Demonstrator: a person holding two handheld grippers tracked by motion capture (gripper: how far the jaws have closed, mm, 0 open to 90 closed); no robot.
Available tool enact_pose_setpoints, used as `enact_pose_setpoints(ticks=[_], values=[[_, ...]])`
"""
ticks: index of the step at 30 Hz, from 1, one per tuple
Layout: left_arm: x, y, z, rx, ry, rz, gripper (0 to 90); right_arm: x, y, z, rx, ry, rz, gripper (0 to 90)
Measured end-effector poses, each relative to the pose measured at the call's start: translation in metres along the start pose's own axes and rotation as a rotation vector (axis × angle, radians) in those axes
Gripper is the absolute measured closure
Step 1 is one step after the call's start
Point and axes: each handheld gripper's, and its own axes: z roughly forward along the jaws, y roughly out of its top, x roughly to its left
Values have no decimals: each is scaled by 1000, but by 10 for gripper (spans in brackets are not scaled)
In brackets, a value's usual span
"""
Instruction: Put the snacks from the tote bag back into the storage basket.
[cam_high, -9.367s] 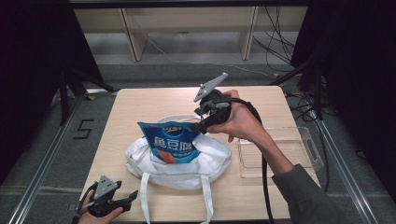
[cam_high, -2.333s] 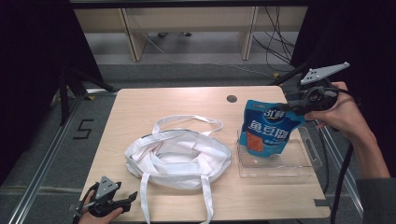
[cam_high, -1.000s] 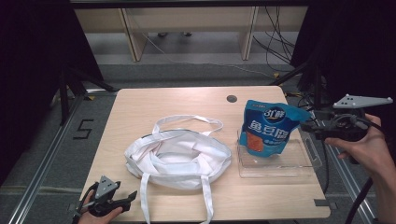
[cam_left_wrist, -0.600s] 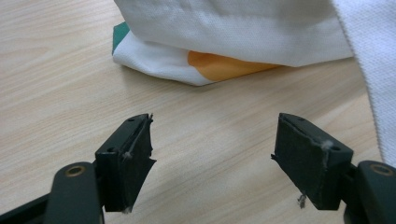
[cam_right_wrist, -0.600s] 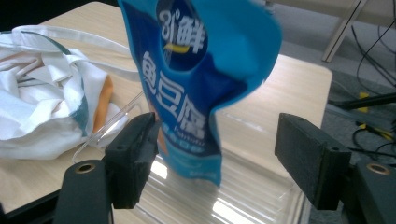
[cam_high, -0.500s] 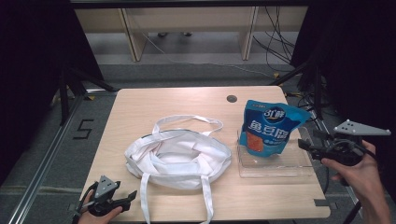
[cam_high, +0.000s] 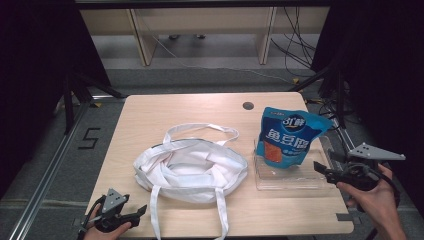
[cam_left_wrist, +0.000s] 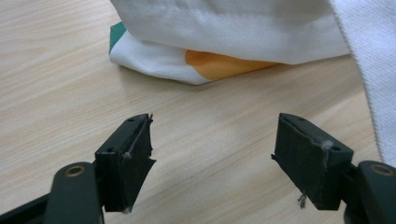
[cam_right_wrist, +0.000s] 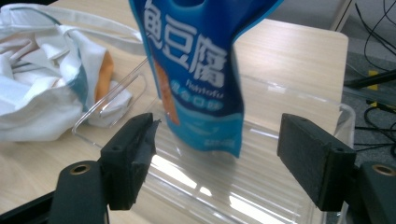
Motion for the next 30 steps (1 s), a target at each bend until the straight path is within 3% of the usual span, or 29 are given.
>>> enact_pose_setpoints(ticks=[1,2,3,4,5,6,13,14,15,16,17,22,30], values=[[0,0,0,1,4,3,269,3,-2,1,6,-2,5,283],[2,0,-2,29,-7,31,269,4,-4,2,2,2,-16,283],[2,0,-2,29,-9,30,269,8,-6,3,5,16,-5,282],[1,0,-1,12,-9,12,269,10,-8,4,8,15,-23,282],[2,0,-2,25,-10,26,269,14,-10,4,13,18,-14,282],[2,0,-2,32,-9,35,269,15,-13,6,2,20,-42,281],[2,0,-1,33,-1,39,269,37,-36,16,-3,77,-84,281],[-1,0,1,3,6,7,269,40,-40,16,-1,78,-70,281],[-1,0,1,1,6,3,269,42,-43,17,-2,83,-82,281],[0,0,0,12,-4,13,269,43,-47,17,-3,86,-82,281],[1,0,-1,23,-5,20,269,48,-50,16,2,92,-52,281],[2,0,-2,31,-6,32,269,55,-62,19,-14,110,-70,281],[2,0,-2,29,-6,32,269,66,-79,24,17,119,-65,279]])
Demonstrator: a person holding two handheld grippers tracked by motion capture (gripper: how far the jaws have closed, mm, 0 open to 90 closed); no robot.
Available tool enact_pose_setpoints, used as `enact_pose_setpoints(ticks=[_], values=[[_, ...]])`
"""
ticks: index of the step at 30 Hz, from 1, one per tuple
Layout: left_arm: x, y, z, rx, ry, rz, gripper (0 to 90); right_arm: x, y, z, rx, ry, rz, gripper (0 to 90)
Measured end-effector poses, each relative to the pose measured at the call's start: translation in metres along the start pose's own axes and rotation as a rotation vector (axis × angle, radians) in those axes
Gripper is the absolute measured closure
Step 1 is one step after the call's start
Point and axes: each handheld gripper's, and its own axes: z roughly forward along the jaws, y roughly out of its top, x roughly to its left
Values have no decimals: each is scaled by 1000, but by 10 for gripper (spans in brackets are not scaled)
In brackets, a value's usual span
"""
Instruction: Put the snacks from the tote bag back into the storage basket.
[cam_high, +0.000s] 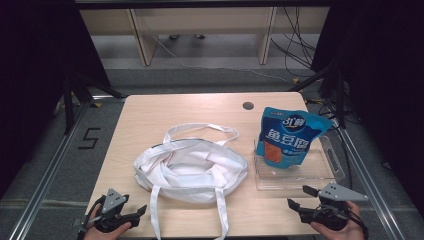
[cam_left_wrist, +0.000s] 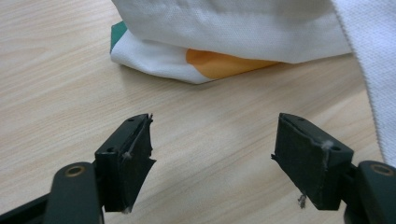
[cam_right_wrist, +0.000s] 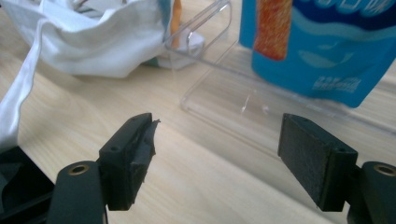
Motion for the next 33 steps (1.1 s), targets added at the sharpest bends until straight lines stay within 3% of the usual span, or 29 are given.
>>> enact_pose_setpoints(ticks=[1,2,3,9,10,11,13,15,17,18,19,20,21,22,23,24,25,26,28,29,31,33], values=[[0,0,0,1,0,2,269,2,-3,1,6,3,9,280],[0,0,0,4,1,5,268,1,-5,2,8,1,-23,280],[0,0,0,6,1,9,269,6,-8,3,17,5,6,280],[1,0,-1,5,5,25,268,13,-24,5,66,10,6,280],[0,0,-1,2,4,22,268,10,-27,6,67,4,-24,280],[1,0,-1,8,-3,26,268,12,-30,7,74,6,-8,279],[0,0,0,6,-1,15,268,14,-36,8,92,14,24,278],[-2,0,1,-6,-2,1,268,11,-40,10,87,15,-13,276],[-3,0,2,-21,6,-22,267,11,-44,11,110,9,10,274],[-3,0,2,-25,1,-19,267,9,-45,13,100,15,-22,273],[-1,0,-1,14,1,19,267,13,-45,11,124,13,20,273],[-1,0,-1,13,4,19,267,11,-45,13,111,23,-10,273],[0,0,0,7,-3,15,267,11,-45,14,113,7,-8,273],[0,0,0,6,-3,15,267,14,-45,13,121,9,24,272],[-1,0,0,8,0,15,267,10,-45,13,111,22,-11,271],[-1,0,0,8,-4,19,267,10,-45,13,120,22,-10,268],[-3,0,2,-16,-3,-21,267,10,-45,12,125,21,-6,266],[-2,0,2,-8,-8,-3,267,10,-45,13,126,20,-9,266],[-2,0,1,-9,-4,-7,267,11,-45,13,126,23,-8,265],[0,1,0,8,0,36,267,10,-45,14,125,15,-16,265],[0,0,0,7,0,29,267,12,-45,13,132,19,11,263],[0,0,0,7,-2,31,267,10,-45,13,127,12,-19,262]])
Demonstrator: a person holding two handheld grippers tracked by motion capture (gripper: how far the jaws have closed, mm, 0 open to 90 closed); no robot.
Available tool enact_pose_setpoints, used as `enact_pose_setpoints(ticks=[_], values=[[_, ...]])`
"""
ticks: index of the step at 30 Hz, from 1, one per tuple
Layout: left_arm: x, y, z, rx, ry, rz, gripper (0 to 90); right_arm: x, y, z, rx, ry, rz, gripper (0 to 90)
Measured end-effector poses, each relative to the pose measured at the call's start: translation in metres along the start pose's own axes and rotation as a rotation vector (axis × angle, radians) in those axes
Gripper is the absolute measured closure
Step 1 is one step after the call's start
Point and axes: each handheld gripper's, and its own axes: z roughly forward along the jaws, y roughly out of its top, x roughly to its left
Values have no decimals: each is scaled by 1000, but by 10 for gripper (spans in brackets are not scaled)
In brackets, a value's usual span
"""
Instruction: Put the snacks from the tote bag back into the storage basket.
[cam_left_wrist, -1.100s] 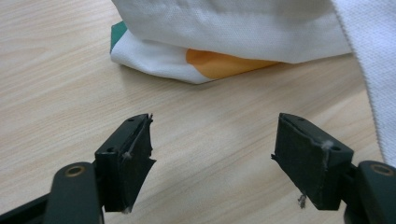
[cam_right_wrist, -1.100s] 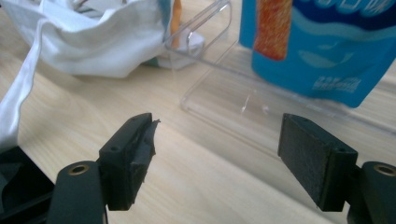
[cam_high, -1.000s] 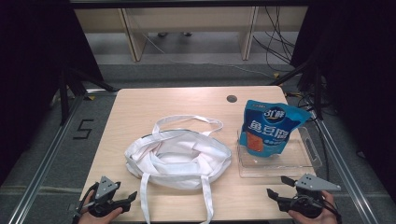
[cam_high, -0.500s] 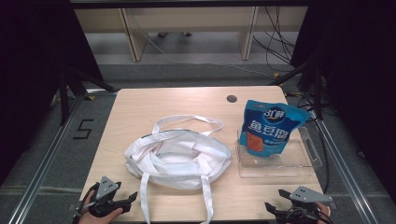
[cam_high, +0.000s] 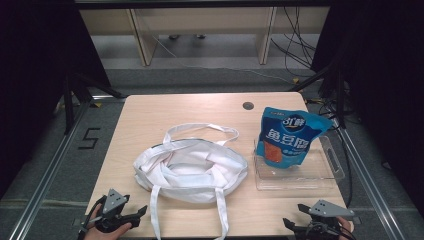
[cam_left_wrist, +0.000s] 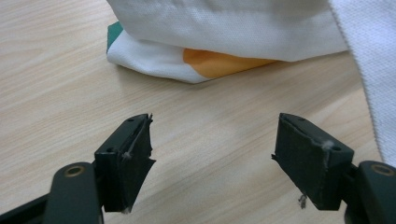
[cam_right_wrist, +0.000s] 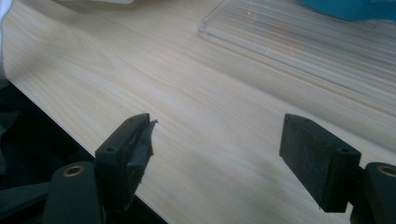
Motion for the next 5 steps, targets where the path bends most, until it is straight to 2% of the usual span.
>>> enact_pose_setpoints(ticks=[2,4,5], values=[[0,0,0,0,0,-1,267,1,0,1,2,13,14,260],[0,0,0,-1,0,-3,267,0,-1,2,4,-1,11,260],[0,0,0,-1,0,-3,267,0,-1,2,2,7,10,260]])
